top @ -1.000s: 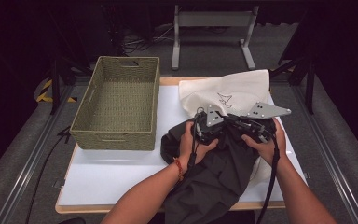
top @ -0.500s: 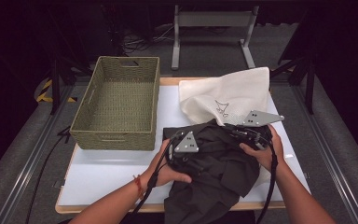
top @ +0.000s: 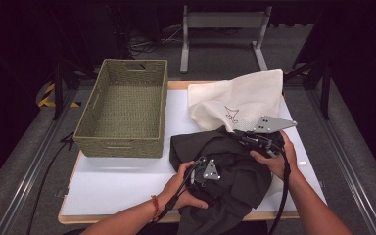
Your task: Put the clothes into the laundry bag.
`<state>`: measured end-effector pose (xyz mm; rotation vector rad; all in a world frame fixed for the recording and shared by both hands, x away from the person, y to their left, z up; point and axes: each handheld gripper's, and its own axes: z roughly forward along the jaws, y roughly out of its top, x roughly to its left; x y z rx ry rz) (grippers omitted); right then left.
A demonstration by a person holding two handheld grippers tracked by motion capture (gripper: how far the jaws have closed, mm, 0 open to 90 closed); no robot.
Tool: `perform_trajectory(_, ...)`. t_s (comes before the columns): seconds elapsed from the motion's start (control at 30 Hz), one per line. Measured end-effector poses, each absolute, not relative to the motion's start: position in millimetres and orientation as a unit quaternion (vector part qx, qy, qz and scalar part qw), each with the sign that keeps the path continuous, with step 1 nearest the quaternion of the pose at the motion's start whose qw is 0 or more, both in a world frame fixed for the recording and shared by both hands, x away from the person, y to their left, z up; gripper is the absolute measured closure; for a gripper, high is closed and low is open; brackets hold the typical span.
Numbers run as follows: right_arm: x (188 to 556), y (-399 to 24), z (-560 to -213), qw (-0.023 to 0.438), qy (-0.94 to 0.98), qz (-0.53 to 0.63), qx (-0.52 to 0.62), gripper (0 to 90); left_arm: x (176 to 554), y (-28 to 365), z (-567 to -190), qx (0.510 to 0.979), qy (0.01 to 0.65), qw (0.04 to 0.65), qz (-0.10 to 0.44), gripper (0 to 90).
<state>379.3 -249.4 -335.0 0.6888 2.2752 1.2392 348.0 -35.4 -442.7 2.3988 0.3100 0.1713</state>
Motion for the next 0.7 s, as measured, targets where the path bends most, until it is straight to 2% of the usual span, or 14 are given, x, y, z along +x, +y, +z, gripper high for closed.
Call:
perform_trajectory(0.1,379.1,-246.4,-333.7,0.229,0.827,0.450,0.247,88.4,352.9,-39.1,-437.5,0.926,0.117,0.348,0.084,50.8)
perform_trajectory(0.17,378.9,-245.4,-333.2,0.231,0.827,0.450,0.247,88.4,353.1,-44.4,-434.1,0.924,0.113,0.349,0.105,68.9)
perform_trajectory(0.2,378.9,-245.4,-332.8,0.230,0.826,0.452,0.248,88.4,353.7,-45.5,-434.1,0.921,0.119,0.356,0.104,73.4)
perform_trajectory(0.33,378.7,-245.2,-333.5,0.231,0.826,0.450,0.249,88.4,360.7,-44.7,-431.3,0.888,0.150,0.426,0.088,77.0)
perform_trajectory(0.5,378.6,-245.9,-332.1,0.234,0.824,0.451,0.251,88.4,367.2,-44.6,-409.4,0.854,0.172,0.482,0.095,77.5)
perform_trajectory(0.7,376.8,-245.4,-328.1,0.247,0.822,0.447,0.252,88.5,377.7,-55.5,-396.9,0.847,0.180,0.489,0.108,77.2)
